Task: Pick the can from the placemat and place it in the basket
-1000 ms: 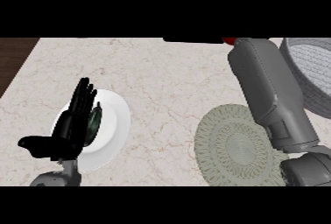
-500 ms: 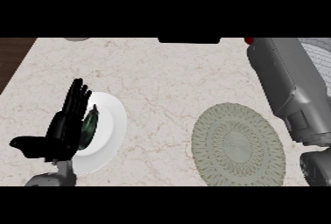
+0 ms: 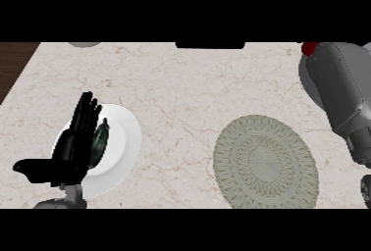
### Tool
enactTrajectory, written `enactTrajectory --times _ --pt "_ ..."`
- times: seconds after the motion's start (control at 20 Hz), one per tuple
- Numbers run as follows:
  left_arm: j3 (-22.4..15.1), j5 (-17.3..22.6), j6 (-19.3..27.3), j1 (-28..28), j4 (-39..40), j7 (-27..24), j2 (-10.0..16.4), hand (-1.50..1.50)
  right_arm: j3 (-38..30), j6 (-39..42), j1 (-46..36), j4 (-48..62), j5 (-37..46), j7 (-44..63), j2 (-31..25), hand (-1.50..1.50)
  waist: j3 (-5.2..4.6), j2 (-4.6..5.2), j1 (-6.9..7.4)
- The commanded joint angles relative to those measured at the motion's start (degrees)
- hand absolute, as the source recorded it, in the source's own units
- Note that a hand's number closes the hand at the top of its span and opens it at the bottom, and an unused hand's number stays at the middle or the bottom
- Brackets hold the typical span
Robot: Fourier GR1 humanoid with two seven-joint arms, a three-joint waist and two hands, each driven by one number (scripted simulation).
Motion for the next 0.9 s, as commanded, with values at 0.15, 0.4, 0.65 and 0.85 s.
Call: enactTrajectory --times 0.15,0.4,0.65,0.85 --pt "0.4 0.4 -1.1 1.6 2.0 -2.9 -0.4 0.00 -0.8 0.7 5.1 -1.9 -2.9 -4.0 -3.9 1.50 -0.01 -0.14 -0.39" --pt "2.4 1.3 -1.1 -2.4 1.1 1.3 0.8 0.00 -1.9 2.3 5.4 0.3 -5.0 -7.2 -7.1 1.50 0.01 0.00 -0.15" --pt "0.9 1.2 -2.0 2.5 0.4 -2.7 -0.4 0.00 -1.0 2.5 9.9 1.9 -5.0 -8.8 -7.0 1.50 -0.01 -0.12 -0.19" --pt "1.4 0.0 -1.1 -1.9 0.1 2.5 0.7 0.00 -4.1 -3.0 11.0 5.4 -8.4 -13.3 -8.4 1.50 0.07 0.30 0.42"
